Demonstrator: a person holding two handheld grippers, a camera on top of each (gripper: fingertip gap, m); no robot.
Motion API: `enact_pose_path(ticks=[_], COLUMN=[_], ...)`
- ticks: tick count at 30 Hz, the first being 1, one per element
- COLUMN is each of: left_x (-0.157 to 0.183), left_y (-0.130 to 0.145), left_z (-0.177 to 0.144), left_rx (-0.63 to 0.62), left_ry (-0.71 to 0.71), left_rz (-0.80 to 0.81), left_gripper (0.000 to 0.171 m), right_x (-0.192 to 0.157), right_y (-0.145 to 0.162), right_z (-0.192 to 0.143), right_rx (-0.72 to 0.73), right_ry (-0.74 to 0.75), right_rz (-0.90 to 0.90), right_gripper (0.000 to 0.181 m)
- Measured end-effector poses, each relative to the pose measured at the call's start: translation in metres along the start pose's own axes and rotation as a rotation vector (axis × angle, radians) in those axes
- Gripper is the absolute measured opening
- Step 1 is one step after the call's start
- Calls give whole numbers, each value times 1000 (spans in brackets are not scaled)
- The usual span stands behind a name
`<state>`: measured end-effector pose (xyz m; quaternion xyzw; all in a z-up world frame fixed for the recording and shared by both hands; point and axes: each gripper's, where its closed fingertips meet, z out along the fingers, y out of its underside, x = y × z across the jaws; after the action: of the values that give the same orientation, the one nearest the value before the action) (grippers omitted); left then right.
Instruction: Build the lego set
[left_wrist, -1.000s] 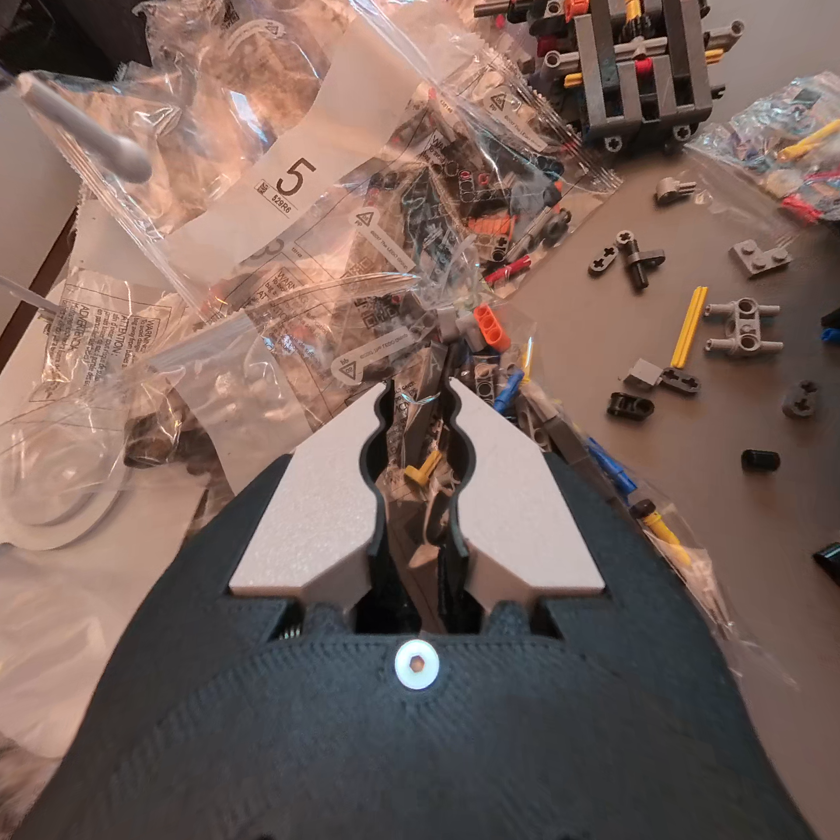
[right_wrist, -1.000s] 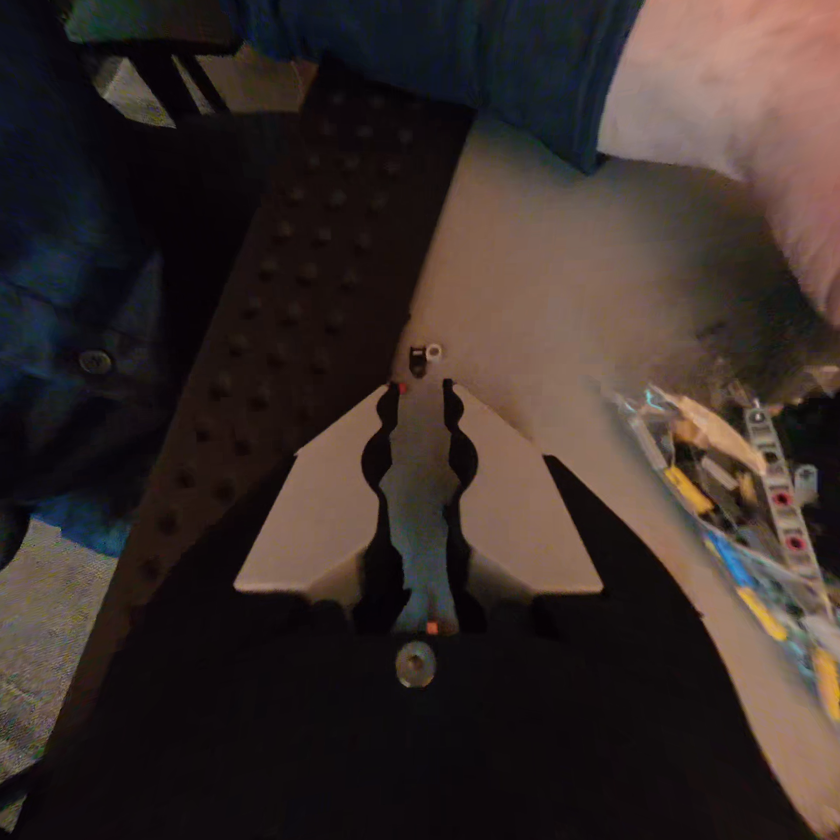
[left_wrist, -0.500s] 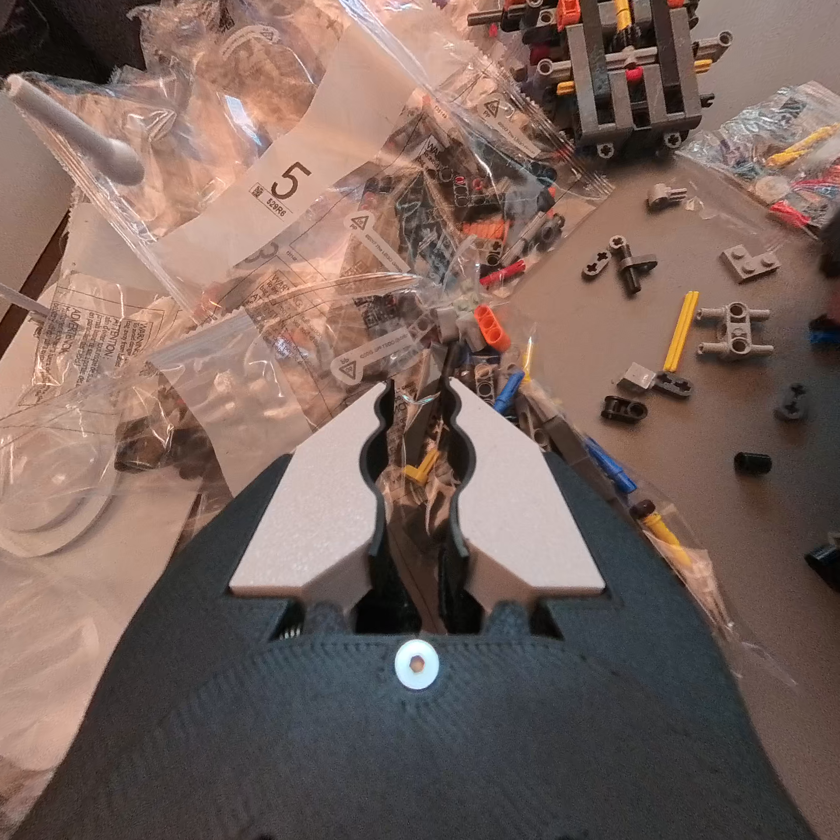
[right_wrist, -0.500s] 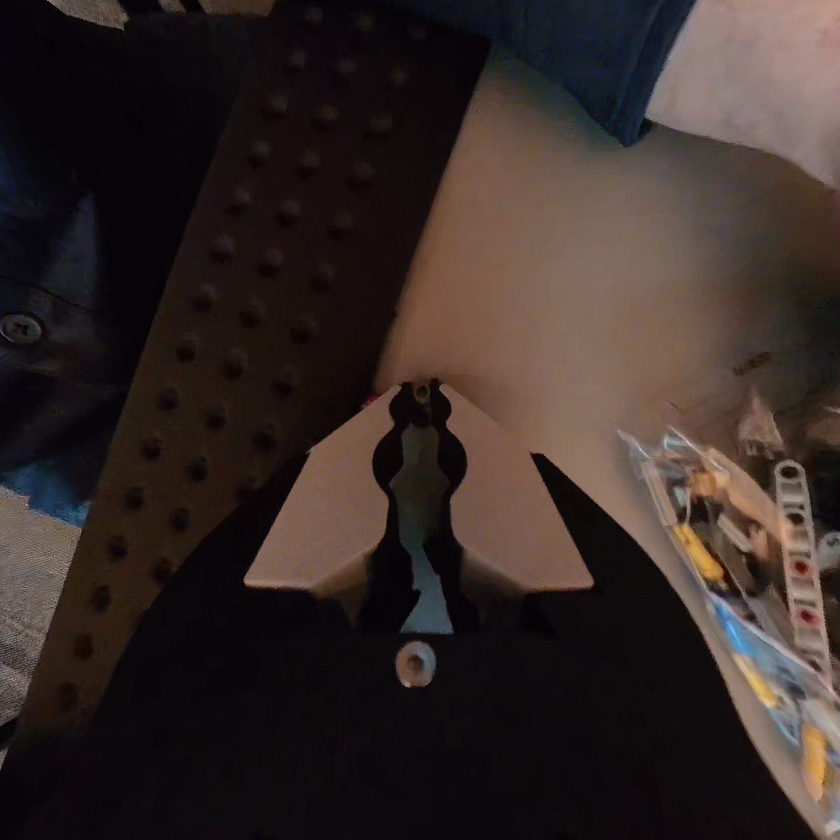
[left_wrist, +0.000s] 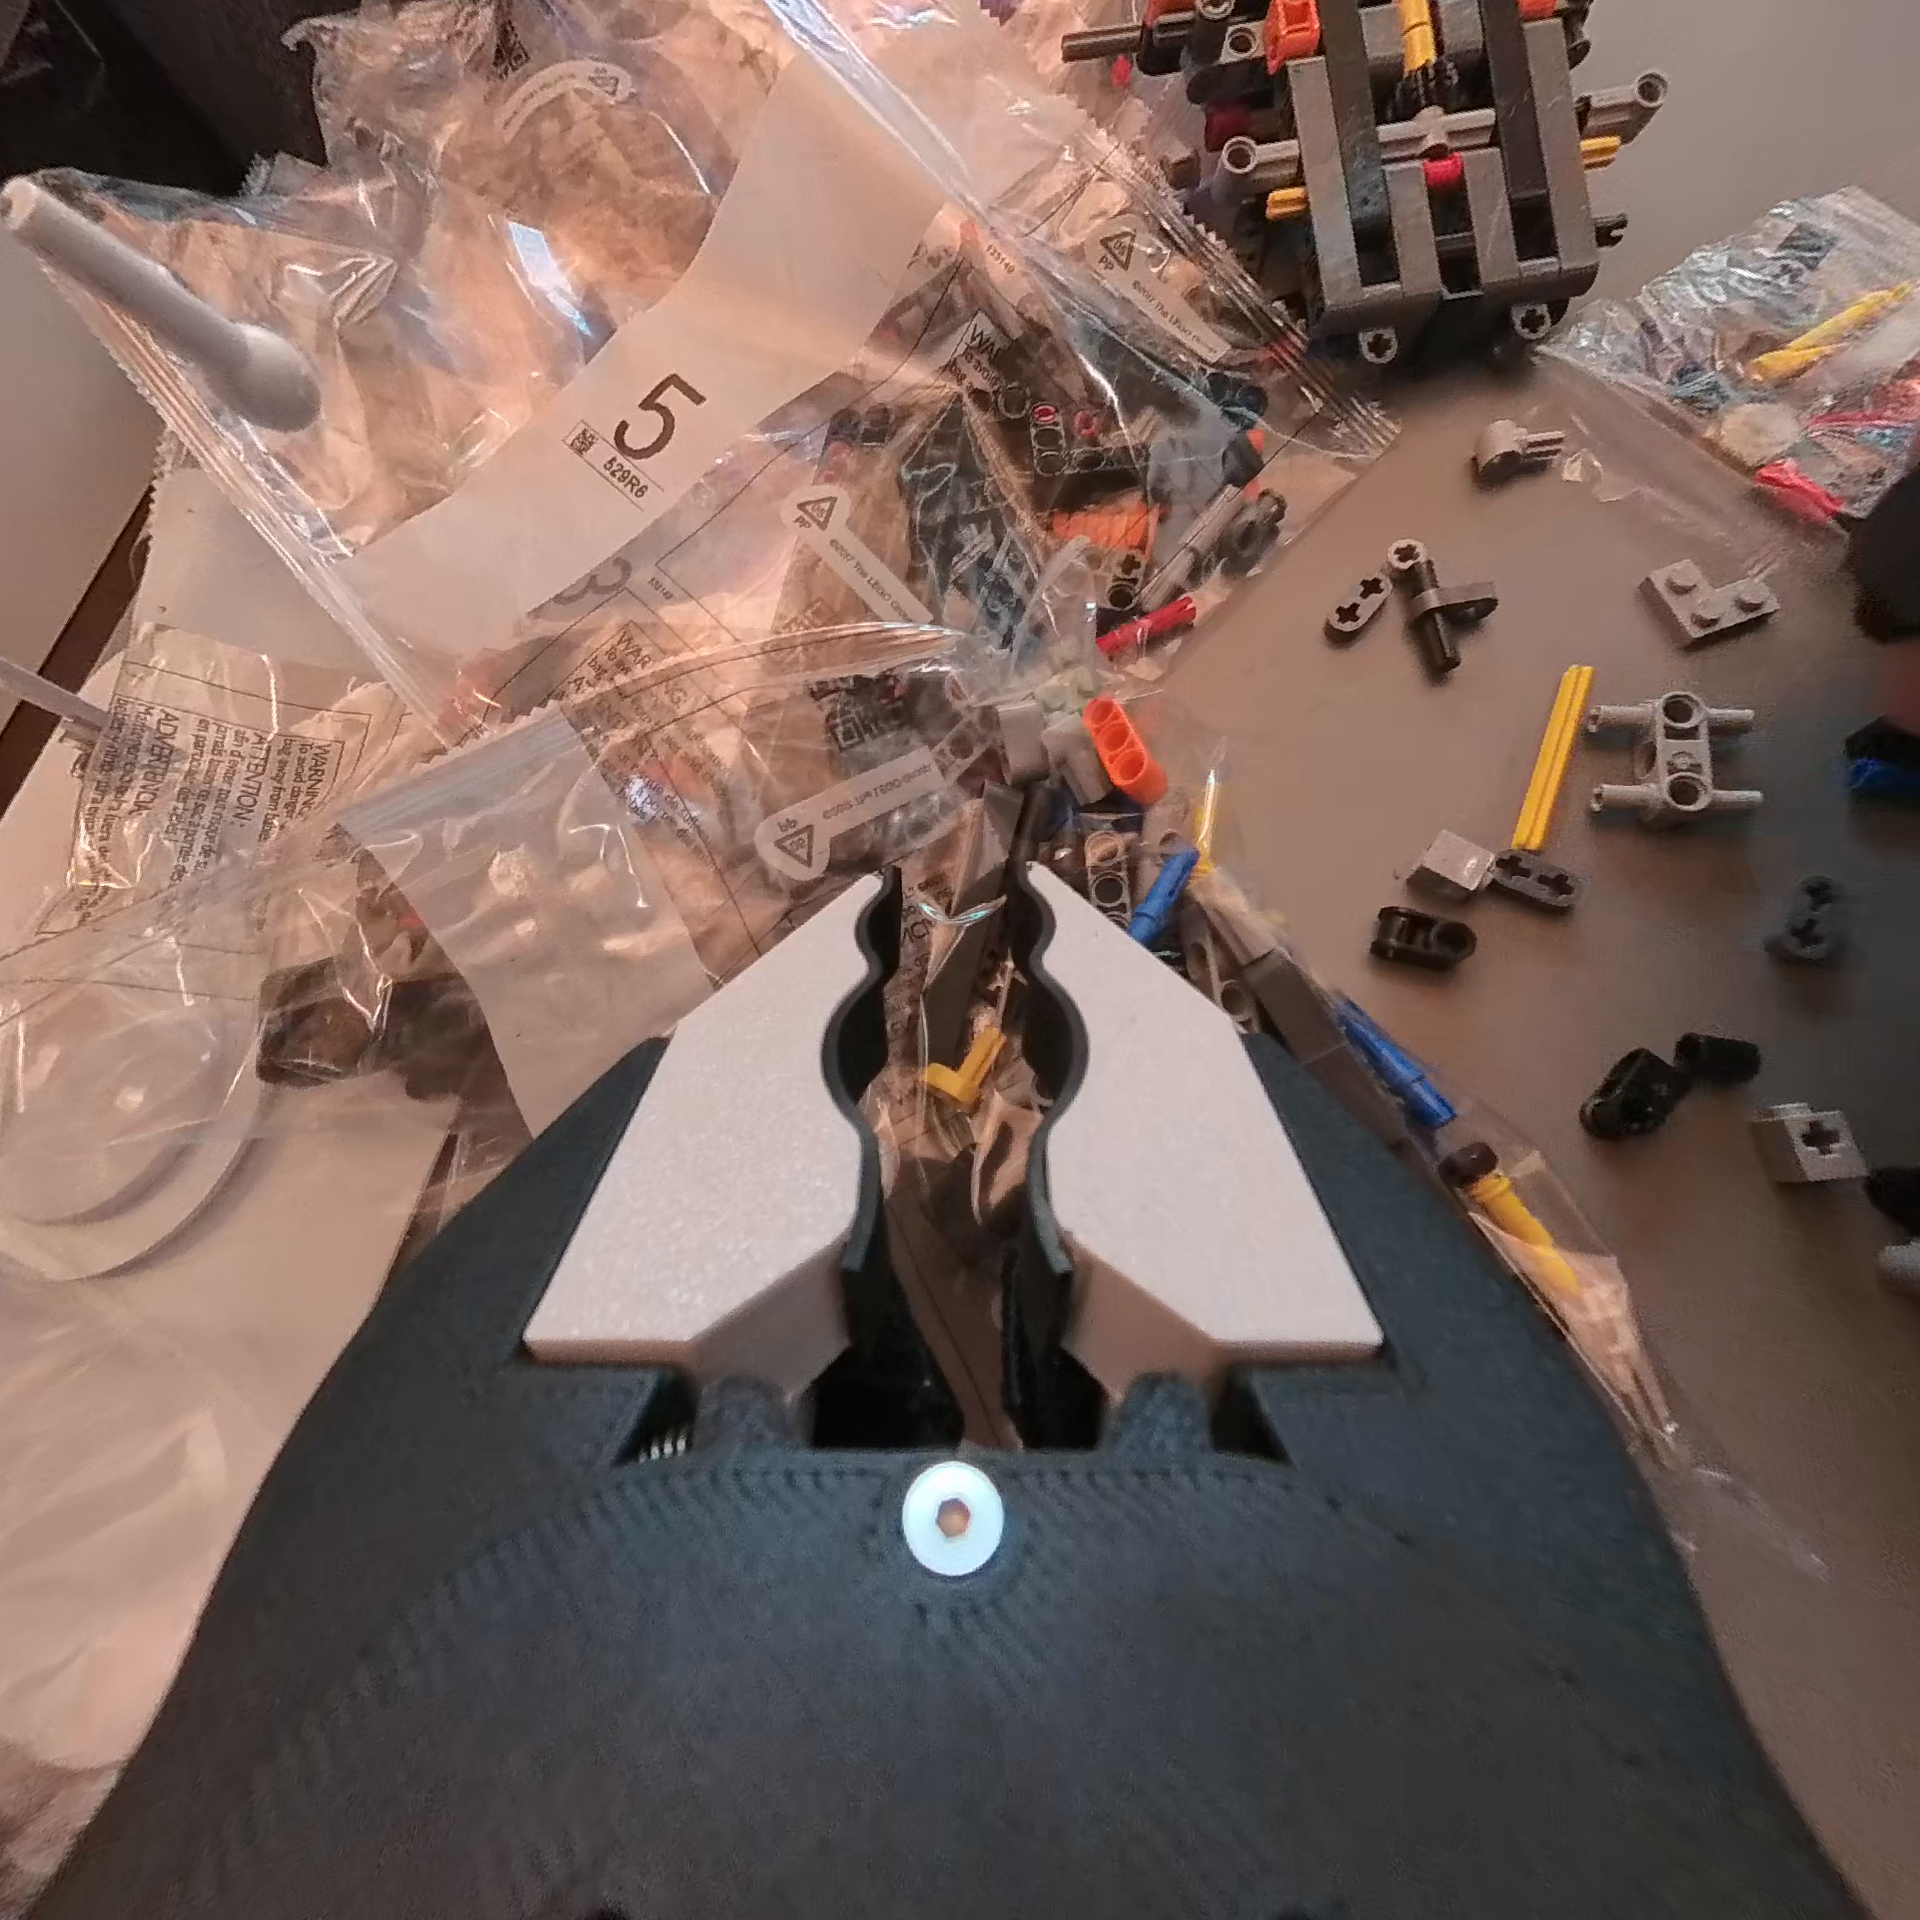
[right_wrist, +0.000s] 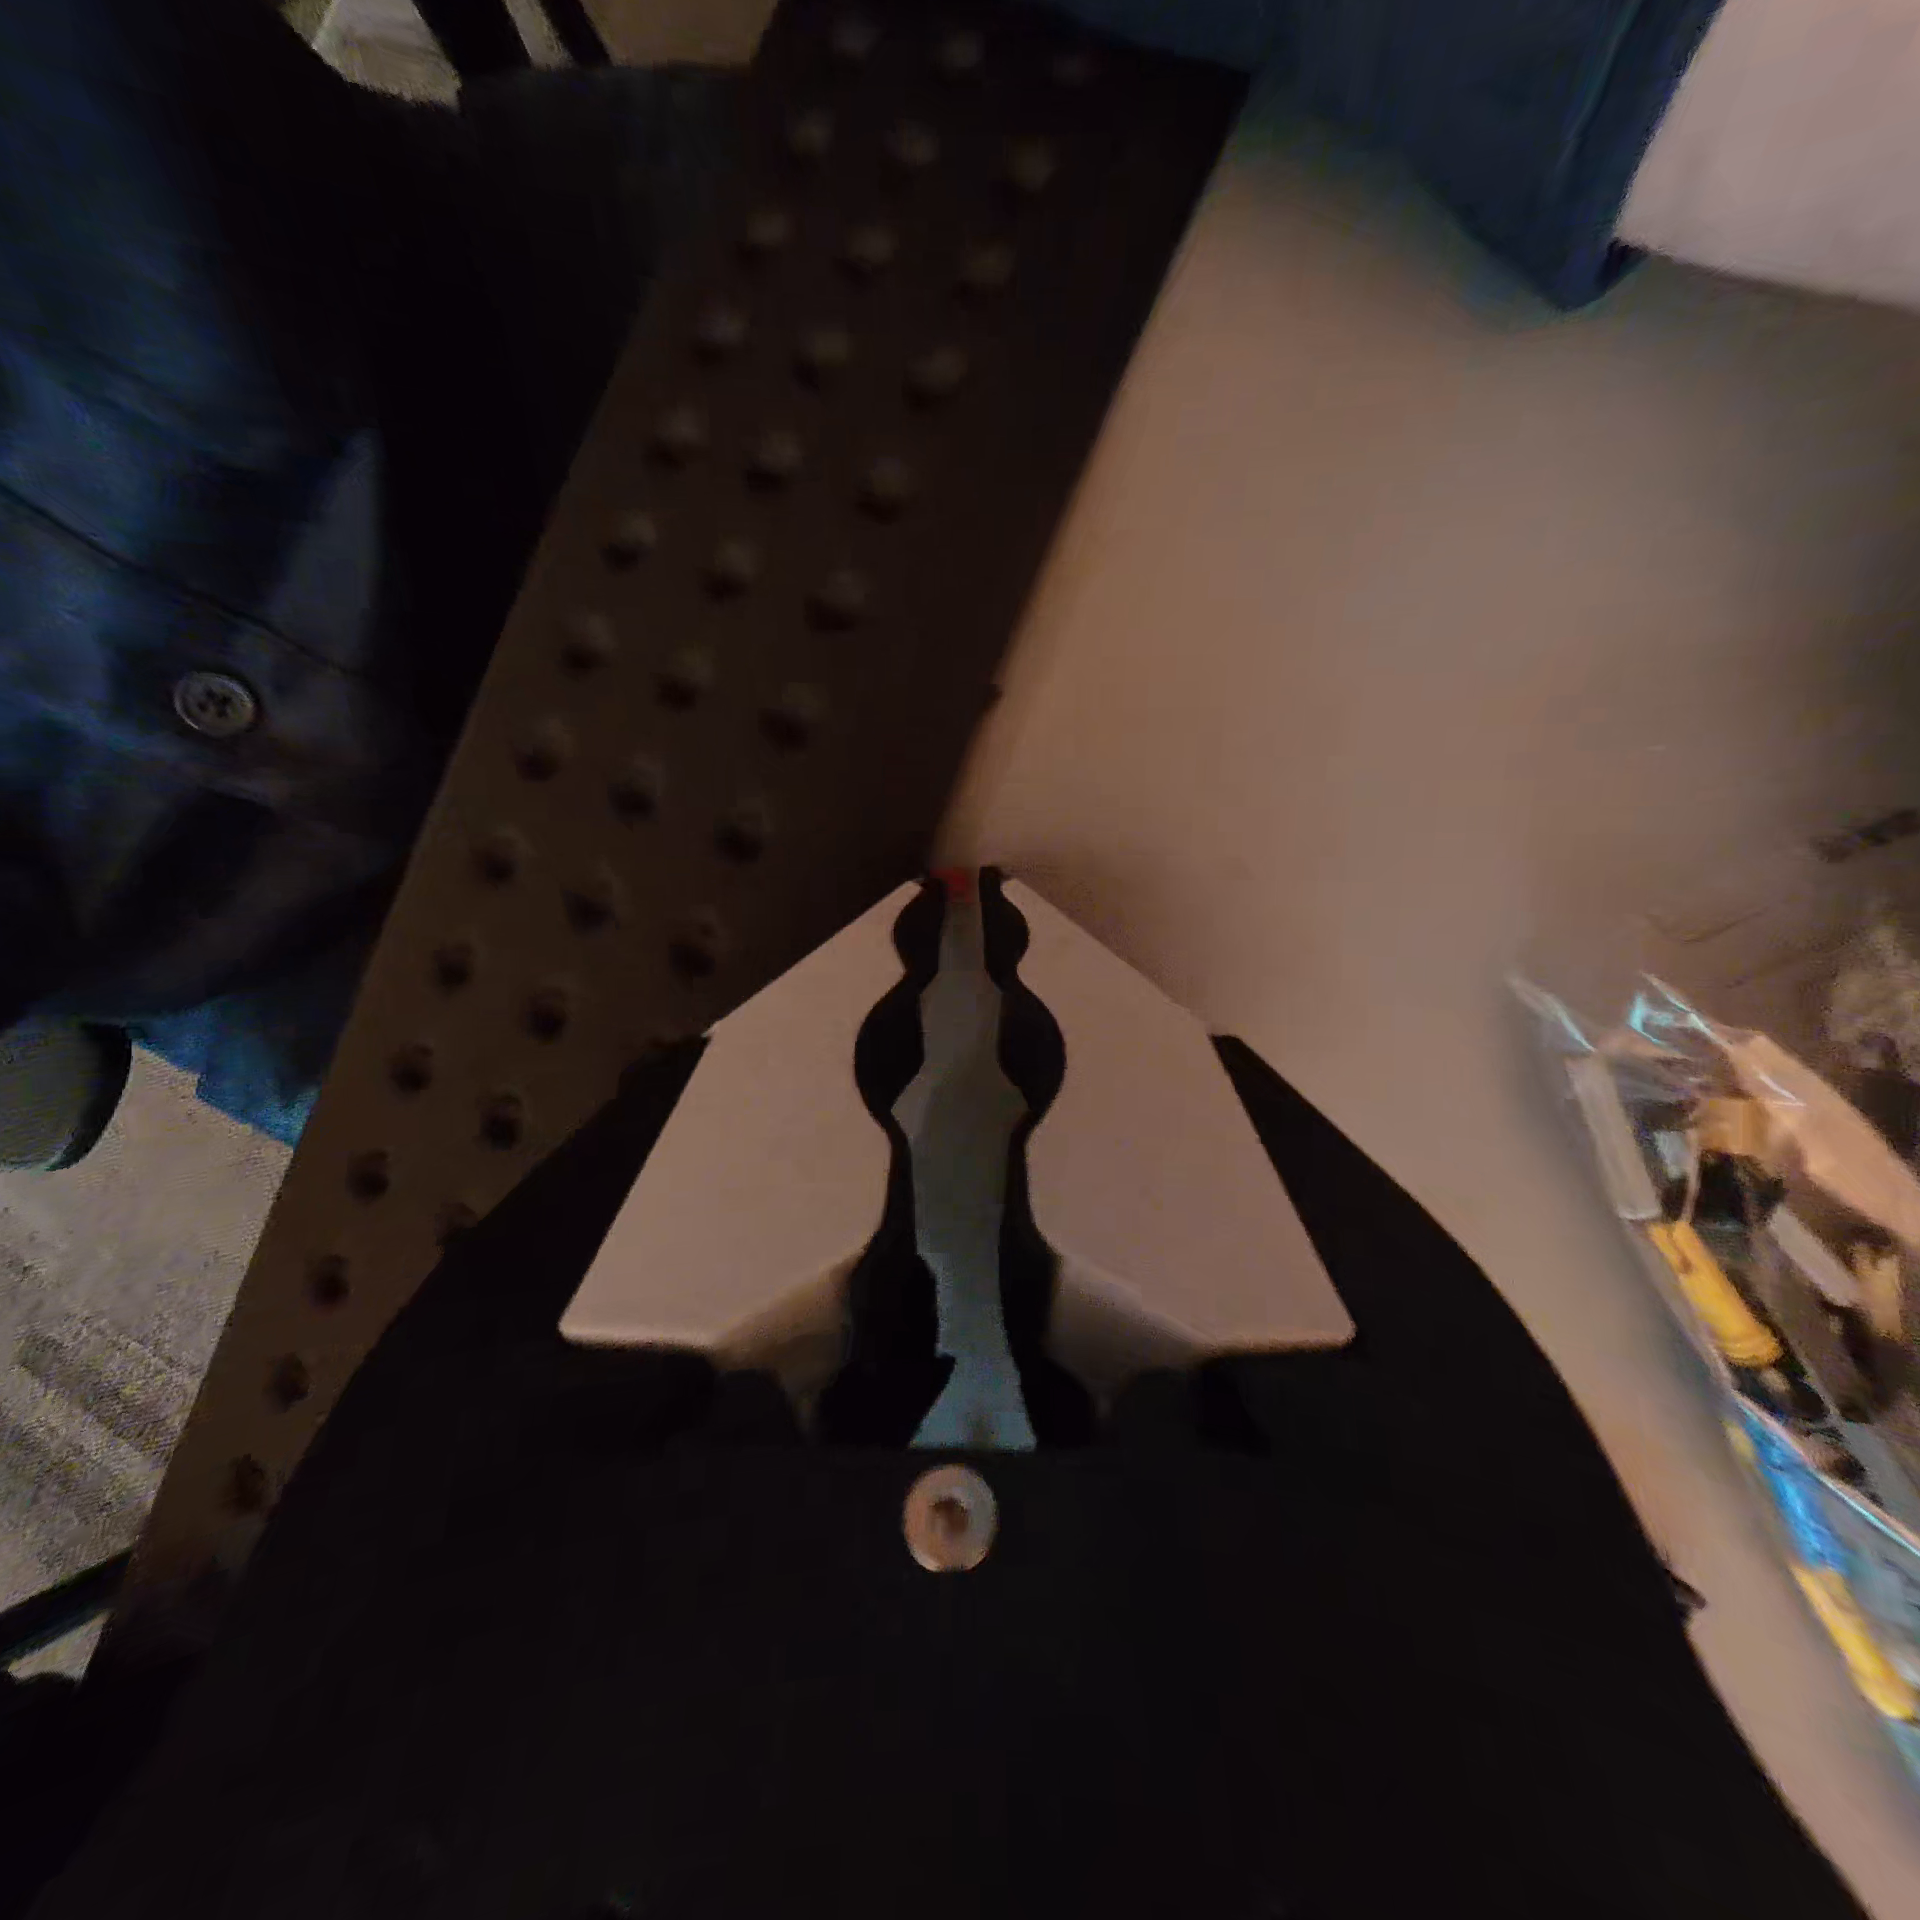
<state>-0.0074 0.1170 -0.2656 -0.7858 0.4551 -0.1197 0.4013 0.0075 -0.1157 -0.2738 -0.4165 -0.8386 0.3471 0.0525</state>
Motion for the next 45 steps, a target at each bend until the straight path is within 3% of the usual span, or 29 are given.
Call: enact_pose_path(ticks=[8,11,21,33,39,45], left_x=[0,1,2,2,2,2], left_y=[0,0,-2,-2,-2,-2], left_z=[0,1,2,2,2,2], left_rx=[1,2,7,11,11,9], left_ry=[4,5,11,14,13,10], left_rz=[-1,-1,-4,-8,-7,-3], left_gripper=[19,19,19,19,19,19], right_x=[3,3,-2,1,29,11], right_y=[2,-3,-3,6,30,17], right_z=[-1,0,4,1,-26,-17], right_rx=[-6,18,-14,-118,-152,-63], right_ry=[9,-29,-60,42,198,58], right_rz=[17,87,157,68,131,131], right_gripper=[0,10,0,0,0,28])
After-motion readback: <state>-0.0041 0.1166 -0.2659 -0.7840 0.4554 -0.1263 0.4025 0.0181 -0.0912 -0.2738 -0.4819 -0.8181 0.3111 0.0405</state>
